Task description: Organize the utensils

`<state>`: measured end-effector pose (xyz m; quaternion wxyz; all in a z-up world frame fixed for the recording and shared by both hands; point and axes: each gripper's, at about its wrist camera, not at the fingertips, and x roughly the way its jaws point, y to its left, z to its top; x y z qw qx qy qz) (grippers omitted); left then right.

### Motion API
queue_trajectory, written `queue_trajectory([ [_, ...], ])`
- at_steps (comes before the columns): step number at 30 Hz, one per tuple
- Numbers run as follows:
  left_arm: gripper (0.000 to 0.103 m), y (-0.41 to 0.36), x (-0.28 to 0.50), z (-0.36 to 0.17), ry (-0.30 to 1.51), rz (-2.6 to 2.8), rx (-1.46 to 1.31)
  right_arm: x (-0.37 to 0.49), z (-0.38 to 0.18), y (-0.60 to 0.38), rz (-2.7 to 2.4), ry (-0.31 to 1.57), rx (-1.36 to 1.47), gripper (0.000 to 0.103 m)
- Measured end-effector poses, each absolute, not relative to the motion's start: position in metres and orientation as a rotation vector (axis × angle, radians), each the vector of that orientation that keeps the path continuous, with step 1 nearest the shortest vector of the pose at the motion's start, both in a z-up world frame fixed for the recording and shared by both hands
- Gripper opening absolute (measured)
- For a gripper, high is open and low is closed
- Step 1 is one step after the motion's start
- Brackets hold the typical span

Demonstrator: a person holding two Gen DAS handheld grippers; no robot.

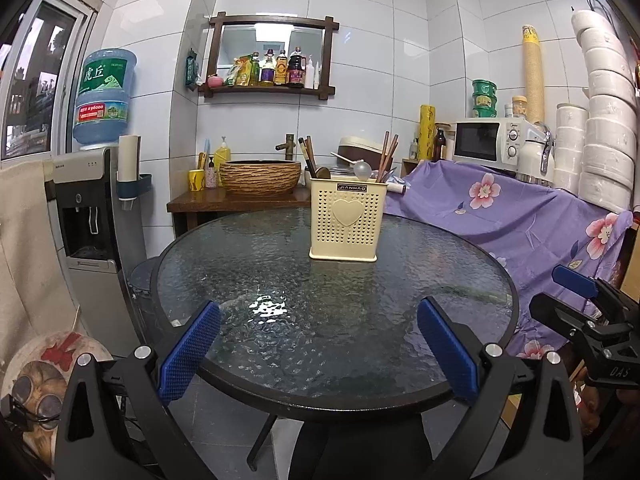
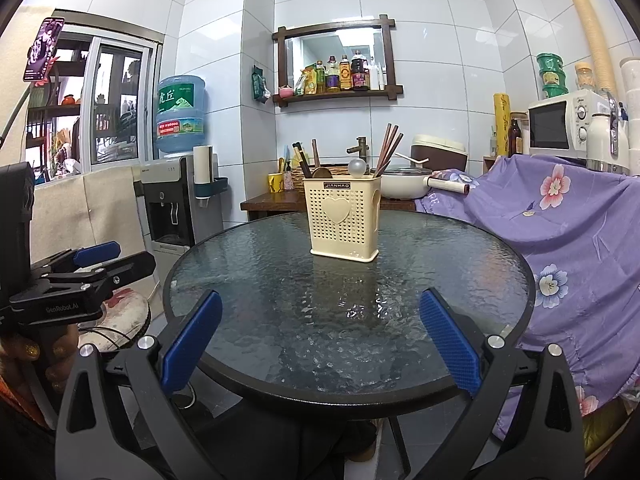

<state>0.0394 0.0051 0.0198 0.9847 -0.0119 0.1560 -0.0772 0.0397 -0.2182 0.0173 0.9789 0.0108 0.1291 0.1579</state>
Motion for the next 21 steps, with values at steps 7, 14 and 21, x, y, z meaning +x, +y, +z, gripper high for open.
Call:
queue_trajectory([
  [7,0.097,0.0064,0.0405,0.0203,0.314,-0.153,-0.023,0.0406,0.0169,-0.2180,0.321,0.265,0.021,0.097],
  [14,0.097,0.0052,0.0404,0.0198,0.316,-0.154,-0.018,0.0398,0.0173,-0.2179,0.323,0.266,0.021,0.097],
  [21,0.097,0.0053,0.0404,0.0202,0.316,-0.155,-0.018,0.0401,0.0176,-0.2180,0.324,0.267,0.022,0.097],
])
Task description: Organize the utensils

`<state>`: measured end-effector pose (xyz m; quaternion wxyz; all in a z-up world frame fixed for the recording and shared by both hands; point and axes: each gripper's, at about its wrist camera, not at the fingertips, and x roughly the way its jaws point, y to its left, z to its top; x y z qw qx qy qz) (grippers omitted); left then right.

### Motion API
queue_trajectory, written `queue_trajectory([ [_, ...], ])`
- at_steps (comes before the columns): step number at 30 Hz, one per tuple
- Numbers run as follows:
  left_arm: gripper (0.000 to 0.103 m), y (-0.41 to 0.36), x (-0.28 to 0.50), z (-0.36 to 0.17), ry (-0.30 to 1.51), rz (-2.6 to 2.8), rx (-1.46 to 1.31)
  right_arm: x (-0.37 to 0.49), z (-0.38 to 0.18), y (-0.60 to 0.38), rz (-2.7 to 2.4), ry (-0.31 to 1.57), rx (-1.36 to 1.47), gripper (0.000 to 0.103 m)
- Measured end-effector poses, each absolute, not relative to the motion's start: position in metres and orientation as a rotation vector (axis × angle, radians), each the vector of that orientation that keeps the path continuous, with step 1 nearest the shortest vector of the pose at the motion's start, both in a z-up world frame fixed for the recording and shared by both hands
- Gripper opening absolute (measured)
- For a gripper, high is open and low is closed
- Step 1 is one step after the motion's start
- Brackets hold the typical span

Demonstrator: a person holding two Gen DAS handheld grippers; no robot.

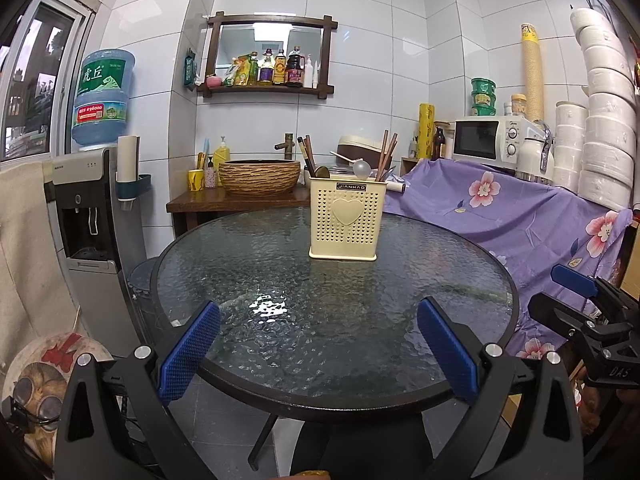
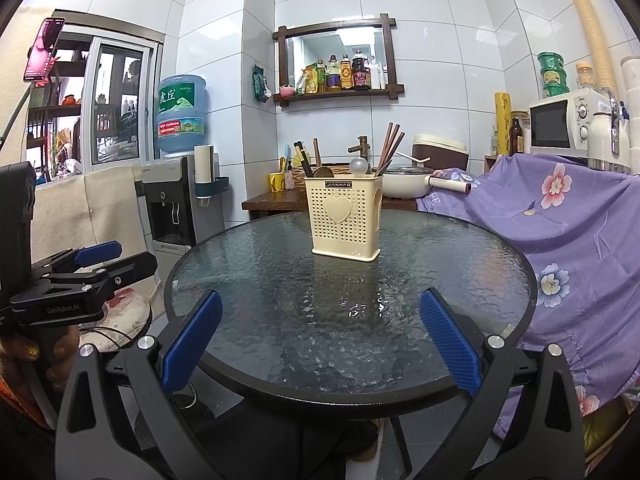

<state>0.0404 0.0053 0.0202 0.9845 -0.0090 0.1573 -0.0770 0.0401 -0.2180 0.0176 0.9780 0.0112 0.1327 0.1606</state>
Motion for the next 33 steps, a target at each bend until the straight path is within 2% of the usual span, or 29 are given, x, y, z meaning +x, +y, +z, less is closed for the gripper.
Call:
queue_trajectory([
  [33,0.097,0.0037,0.0396,0.0222,0.314,-0.156,-0.015,0.0431,0.0184,-0.2188,0.330,0.272,0.023,0.097],
])
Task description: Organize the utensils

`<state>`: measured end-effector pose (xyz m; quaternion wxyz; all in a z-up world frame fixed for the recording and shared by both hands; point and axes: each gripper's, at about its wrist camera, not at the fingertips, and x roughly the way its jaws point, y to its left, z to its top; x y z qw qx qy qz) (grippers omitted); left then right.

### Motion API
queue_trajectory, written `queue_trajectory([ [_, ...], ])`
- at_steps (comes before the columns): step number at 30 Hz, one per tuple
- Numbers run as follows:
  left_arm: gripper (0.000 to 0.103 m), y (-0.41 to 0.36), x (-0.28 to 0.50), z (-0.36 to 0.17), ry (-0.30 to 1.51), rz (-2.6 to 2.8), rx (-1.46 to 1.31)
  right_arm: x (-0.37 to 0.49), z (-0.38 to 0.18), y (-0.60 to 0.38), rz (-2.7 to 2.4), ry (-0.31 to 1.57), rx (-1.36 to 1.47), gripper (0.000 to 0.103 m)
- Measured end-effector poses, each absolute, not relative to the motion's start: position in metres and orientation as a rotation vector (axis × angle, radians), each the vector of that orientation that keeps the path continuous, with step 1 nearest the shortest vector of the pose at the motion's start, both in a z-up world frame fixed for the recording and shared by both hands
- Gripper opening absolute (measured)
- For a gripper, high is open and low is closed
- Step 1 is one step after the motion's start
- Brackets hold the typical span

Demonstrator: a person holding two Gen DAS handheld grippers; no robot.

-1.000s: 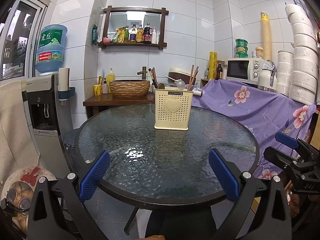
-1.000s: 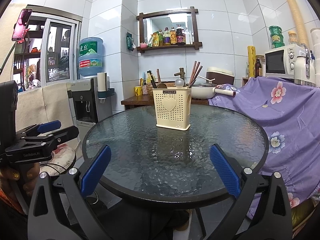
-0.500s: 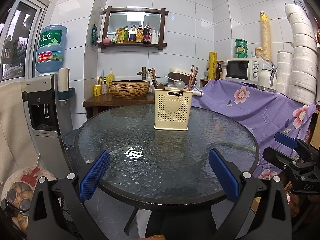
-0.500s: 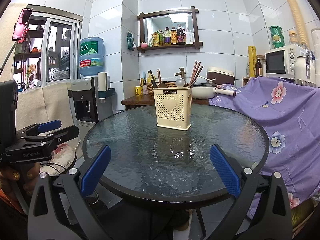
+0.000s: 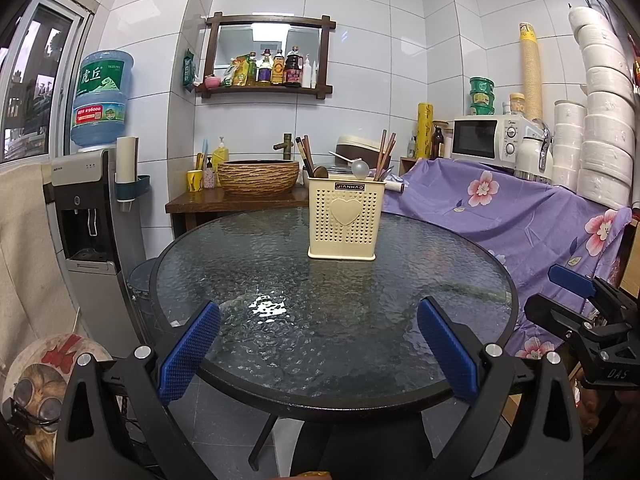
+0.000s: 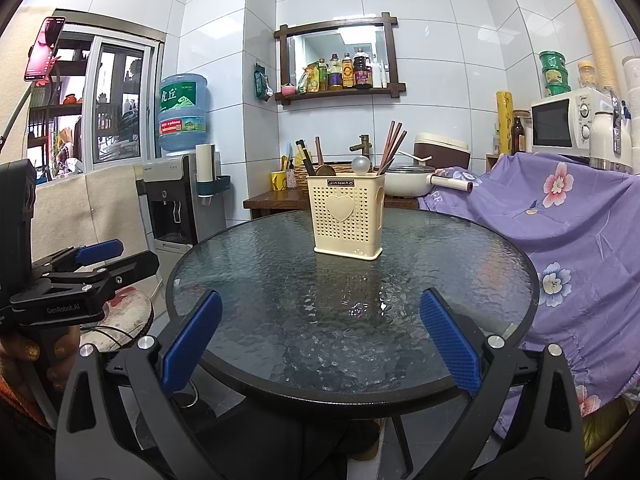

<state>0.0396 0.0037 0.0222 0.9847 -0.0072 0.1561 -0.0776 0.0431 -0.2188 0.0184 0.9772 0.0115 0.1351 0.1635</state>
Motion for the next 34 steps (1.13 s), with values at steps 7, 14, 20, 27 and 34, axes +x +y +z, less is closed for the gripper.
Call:
queue_trajectory([
  [7,0.097,0.0036,0.0396,0.0222,0.315,-0.156,-0.014,0.0427,0.0180,-0.2184,0.331,0.274,0.023,0.097],
  [14,0.097,0.0032,0.0397,0.0223,0.315,-0.155,-0.014,0.0425,0.0179,-0.2189,0.332,0.274,0.023,0.097],
  [20,0.097,0.0033,0.0383,0.0223,0.313,-0.157,-0.016,0.0423,0.0180,-0.2190,0.333,0.275,0.023,0.097],
  [27,0.097,0.0054,0.0368,0.0213,0.312,-0.155,-0.015,0.0422,0.0181,-0.2192,0.333,0.275,0.024,0.097],
  [34,0.097,0.0065,0.0375,0.0219,0.313,-0.159,-0.007,0.0426,0.0171,-0.2189,0.336,0.277,0.023,0.097],
])
